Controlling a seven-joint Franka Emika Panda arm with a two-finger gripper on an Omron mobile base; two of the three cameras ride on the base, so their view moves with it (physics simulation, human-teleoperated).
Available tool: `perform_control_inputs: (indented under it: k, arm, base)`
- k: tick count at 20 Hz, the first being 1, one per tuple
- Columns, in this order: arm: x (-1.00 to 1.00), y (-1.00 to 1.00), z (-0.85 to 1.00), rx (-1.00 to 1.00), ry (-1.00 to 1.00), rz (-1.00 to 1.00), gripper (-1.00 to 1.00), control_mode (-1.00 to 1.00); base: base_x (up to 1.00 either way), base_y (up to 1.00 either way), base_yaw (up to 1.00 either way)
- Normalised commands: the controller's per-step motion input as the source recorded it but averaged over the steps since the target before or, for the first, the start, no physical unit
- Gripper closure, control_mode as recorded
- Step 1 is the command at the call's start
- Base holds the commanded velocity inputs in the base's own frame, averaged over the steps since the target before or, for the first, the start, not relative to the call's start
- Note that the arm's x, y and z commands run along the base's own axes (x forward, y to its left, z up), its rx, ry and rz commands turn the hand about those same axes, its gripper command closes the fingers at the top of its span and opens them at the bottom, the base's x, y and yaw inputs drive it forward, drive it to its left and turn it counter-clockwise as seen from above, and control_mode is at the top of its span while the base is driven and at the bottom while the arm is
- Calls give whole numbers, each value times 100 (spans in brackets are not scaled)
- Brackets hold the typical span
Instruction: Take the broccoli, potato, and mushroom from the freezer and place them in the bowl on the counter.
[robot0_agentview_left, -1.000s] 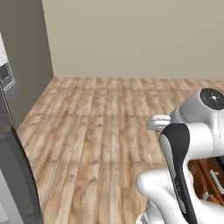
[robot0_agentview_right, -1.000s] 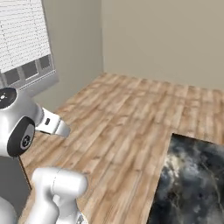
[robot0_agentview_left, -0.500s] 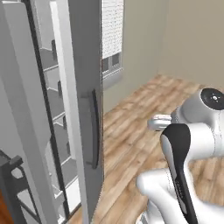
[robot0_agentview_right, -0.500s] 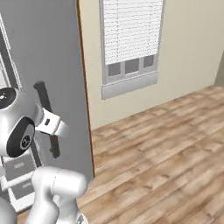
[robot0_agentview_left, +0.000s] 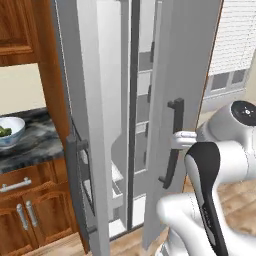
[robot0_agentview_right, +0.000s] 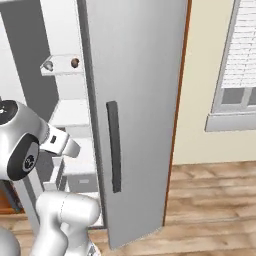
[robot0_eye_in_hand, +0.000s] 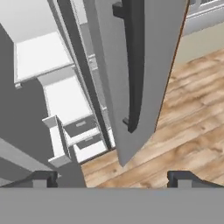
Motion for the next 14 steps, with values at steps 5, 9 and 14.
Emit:
perform_control_inputs:
  k: [5, 9, 14]
  arm:
    - [0, 0, 0, 0, 0, 0, -100, 100]
    - [0, 0, 0, 0, 0, 0, -100, 100]
    - [0, 0, 0, 0, 0, 0, -100, 100]
  base:
    - [100, -14, 57]
    - [100, -56, 48]
    - [66, -28, 38]
